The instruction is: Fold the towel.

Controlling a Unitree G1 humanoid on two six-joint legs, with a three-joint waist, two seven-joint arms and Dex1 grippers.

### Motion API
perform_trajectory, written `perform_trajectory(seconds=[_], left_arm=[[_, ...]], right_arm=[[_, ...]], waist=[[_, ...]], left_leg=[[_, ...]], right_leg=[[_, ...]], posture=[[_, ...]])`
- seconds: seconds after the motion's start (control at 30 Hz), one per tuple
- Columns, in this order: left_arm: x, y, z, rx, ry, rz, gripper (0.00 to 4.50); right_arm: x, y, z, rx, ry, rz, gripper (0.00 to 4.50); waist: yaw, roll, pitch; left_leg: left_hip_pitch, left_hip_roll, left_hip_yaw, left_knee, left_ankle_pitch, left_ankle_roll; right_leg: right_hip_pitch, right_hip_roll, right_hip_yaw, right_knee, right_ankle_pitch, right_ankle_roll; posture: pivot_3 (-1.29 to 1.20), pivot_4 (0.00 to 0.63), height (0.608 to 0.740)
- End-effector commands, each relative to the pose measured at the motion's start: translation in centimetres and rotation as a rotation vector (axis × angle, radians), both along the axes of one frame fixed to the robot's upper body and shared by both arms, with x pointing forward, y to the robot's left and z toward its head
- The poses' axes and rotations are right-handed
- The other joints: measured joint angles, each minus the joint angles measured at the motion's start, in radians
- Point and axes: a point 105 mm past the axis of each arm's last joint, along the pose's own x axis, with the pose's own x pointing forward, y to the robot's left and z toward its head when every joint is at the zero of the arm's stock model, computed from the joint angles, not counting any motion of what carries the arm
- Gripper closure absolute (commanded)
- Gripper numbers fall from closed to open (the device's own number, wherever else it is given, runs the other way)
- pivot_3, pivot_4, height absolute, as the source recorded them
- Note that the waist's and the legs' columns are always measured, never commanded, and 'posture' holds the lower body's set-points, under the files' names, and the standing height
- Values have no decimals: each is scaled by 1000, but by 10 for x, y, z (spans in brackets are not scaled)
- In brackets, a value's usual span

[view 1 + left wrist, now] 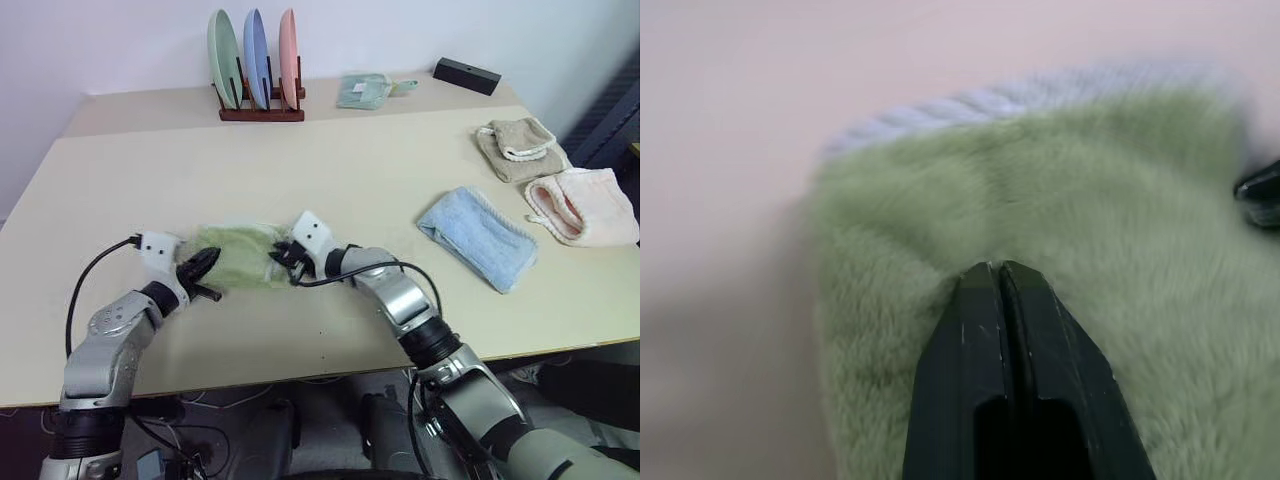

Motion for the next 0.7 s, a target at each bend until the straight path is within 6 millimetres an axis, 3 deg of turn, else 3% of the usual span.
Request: perform_trajectory(seconds=[0.03, 0.13, 0.2, 0.23, 0.37, 0.57, 0.63, 0.7], left_arm=[[-7, 20, 37, -93, -89, 90, 2526], [-11, 39, 38, -189, -50, 207, 981], [-12, 41, 26, -186, 29, 232, 93], [-13, 39, 19, -203, 68, 223, 24], [-15, 20, -3, -360, 202, 180, 24], [-13, -11, -26, -436, 323, 96, 24], [-10, -18, -27, -457, 328, 81, 545], [-8, -28, -24, -478, 319, 43, 1341]], right_arm=[[-15, -7, 34, 69, -93, 70, 1668], [-37, -17, 45, 64, -136, 158, 69], [-45, -21, 44, 42, -152, 175, 0], [-49, -23, 43, 29, -159, 185, 0], [-63, -26, 40, -5, -169, 236, 0], [-65, -28, 39, -7, -174, 228, 0], [-65, -28, 39, -8, -180, 221, 0], [-64, -28, 39, -9, -182, 212, 0]], waist=[[0, 0, 0], [1, 0, 0], [1, 0, 0], [2, 0, 0], [6, -1, 0], [8, -1, 0], [10, -1, 0], [10, -1, 0]], left_leg=[[0, 0, 0, 0, 0, 0], [0, 0, 0, 0, 0, 0], [0, 0, 0, 0, 0, 0], [0, 0, 0, 0, 0, 0], [0, 0, 0, 1, 0, 0], [0, 0, 0, 1, 0, 0], [0, 0, 0, 1, 0, 0], [0, -1, 0, 1, 0, 0]], right_leg=[[0, 0, 0, 0, 0, 0], [0, 0, 0, -1, 0, 0], [0, 0, 0, -1, 0, 0], [0, 0, 0, -1, 0, 0], [1, 0, 0, -1, 0, 0], [2, 0, 0, -1, 0, 0], [2, 0, 0, -1, 0, 0], [2, -1, 0, -1, 0, 0]], posture=[[0, 150, 737], [0, 150, 737], [0, 150, 737], [0, 150, 737], [0, 150, 737], [0, 150, 737], [0, 150, 737], [0, 150, 737]])
